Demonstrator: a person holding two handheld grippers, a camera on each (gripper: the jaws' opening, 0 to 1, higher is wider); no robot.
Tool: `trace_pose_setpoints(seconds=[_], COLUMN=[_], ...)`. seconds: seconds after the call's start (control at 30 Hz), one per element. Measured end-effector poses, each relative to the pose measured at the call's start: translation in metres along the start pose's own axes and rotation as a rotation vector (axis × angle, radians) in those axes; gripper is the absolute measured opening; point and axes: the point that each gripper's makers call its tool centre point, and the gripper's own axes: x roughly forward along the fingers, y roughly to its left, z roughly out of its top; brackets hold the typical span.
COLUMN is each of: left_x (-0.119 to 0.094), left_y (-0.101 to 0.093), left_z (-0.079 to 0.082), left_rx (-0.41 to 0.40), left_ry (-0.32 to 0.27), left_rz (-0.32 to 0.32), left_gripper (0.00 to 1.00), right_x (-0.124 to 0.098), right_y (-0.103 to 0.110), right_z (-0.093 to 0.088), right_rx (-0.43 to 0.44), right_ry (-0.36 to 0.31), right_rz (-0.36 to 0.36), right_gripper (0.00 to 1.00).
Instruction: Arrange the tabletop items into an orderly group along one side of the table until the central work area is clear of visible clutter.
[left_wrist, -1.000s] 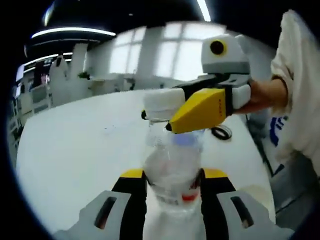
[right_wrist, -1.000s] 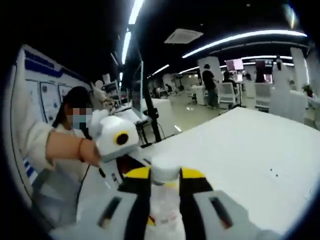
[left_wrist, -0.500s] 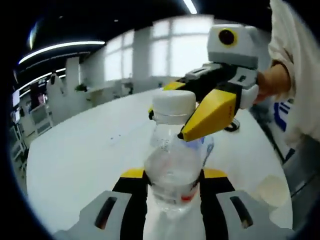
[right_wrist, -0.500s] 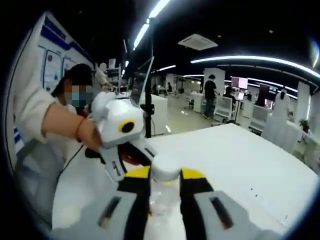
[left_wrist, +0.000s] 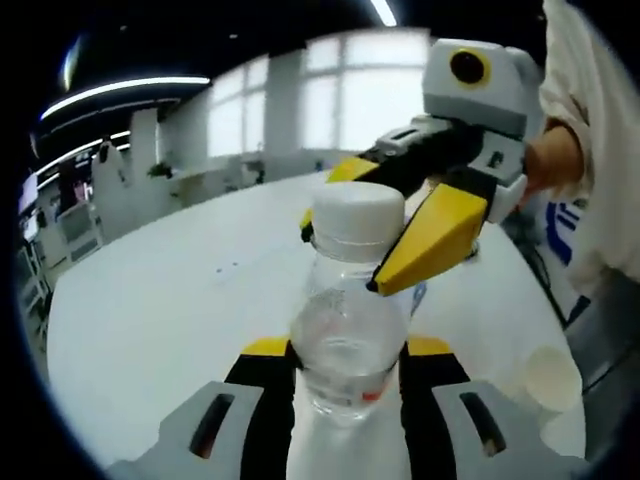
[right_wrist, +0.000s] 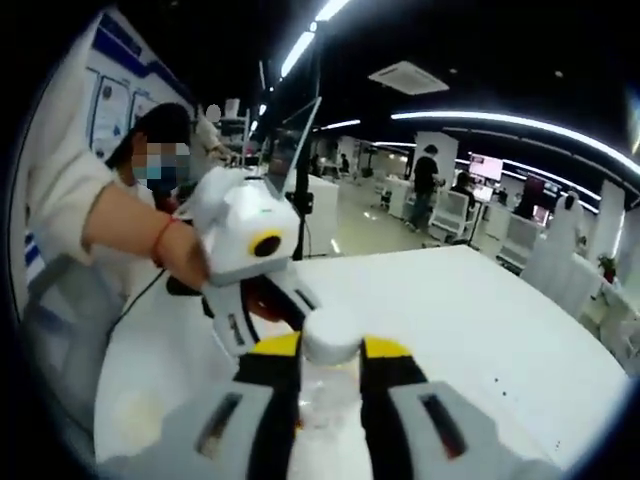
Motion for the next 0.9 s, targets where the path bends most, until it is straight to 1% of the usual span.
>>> trace_pose_setpoints(seconds=[0.1,0.17,0.3,0.4,0.5,0.57,0.67,0.77,0.8,0.9], left_x=[0.0019,0.0019,0.0011,-0.0002,0.0005,0.0005,0.0003,-0.0005,-0.0009,-0.0025], left_y=[-0.0014,-0.0017,-0.0024,-0.001,-0.0013,-0.0027,-0.0022,-0.0005,-0.0005,-0.0015], left_z=[-0.0044,-0.0026,-0.0026,0.0014,0.0005,0.0,-0.0003,0.0004,0.0006,-0.0004], left_rx=[0.002,-0.002,-0.009,-0.029,-0.025,-0.032,-0.039,-0.077,-0.073,-0.081], left_ry=[0.017,0.01,0.009,-0.011,-0.004,-0.002,0.002,0.005,0.004,0.011], left_rz=[-0.003,-0.003,-0.005,-0.001,-0.002,-0.006,0.001,0.012,0.014,0.016], left_gripper=[0.37,0.37,0.37,0.39,0.41,0.41,0.42,0.45,0.46,0.47], right_x=[-0.0001,-0.0007,-0.0018,-0.0024,-0.0026,-0.0025,-0.0024,-0.0031,-0.0035,-0.0033], right_y=[0.0012,0.0005,0.0008,-0.0001,0.0006,0.0016,0.0029,0.0027,0.0025,0.0014], right_z=[-0.0046,-0.0041,-0.0048,-0.0053,-0.0052,-0.0049,-0.0052,-0.0054,-0.0049,-0.0045], right_rx=[-0.003,-0.002,0.013,0.014,0.028,0.02,0.026,0.03,0.028,0.034], right_ry=[0.02,0.008,0.022,0.027,0.026,0.029,0.033,0.035,0.034,0.034], right_rz=[0.001,-0.002,-0.001,0.003,0.007,0.008,0.011,0.007,0.003,-0.005], right_gripper=[0.19,0.19,0.19,0.2,0.2,0.21,0.23,0.24,0.25,0.32])
